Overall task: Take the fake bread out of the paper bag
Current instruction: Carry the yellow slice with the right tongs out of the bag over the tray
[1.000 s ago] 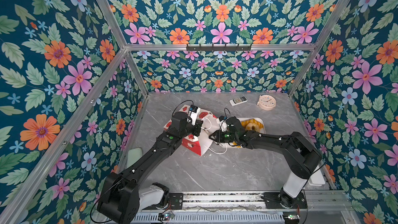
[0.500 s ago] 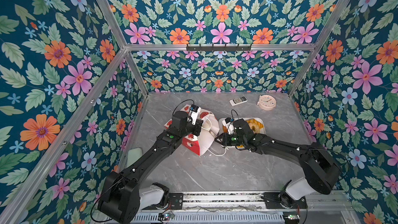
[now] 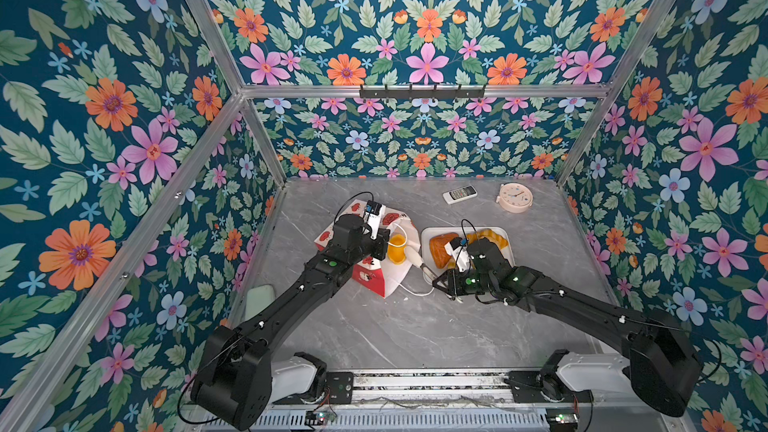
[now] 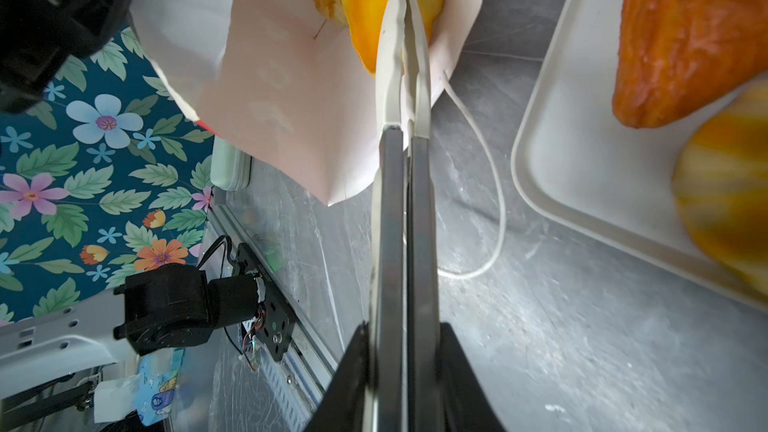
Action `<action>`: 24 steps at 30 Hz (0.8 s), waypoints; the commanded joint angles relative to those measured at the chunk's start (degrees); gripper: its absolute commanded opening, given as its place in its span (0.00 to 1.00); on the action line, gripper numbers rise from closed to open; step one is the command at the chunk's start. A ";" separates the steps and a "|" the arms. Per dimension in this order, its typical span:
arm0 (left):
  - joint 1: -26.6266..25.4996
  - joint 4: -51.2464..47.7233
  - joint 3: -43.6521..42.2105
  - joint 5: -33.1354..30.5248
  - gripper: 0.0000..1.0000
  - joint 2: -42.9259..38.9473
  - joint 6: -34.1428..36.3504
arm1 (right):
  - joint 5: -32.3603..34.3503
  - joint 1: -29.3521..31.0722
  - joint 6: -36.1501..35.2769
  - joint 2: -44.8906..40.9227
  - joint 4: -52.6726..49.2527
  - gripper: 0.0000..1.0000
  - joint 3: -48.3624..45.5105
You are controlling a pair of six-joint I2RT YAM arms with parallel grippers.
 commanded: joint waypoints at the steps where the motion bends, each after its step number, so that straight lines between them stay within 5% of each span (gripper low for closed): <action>1: 0.08 2.66 -0.47 -1.77 0.00 -0.40 -0.76 | 2.41 0.04 -1.18 -3.34 -3.03 0.00 -0.44; 24: 0.42 6.00 -3.92 -4.57 0.00 -1.17 -1.38 | 25.01 -1.17 -5.82 -21.76 -42.37 0.00 9.03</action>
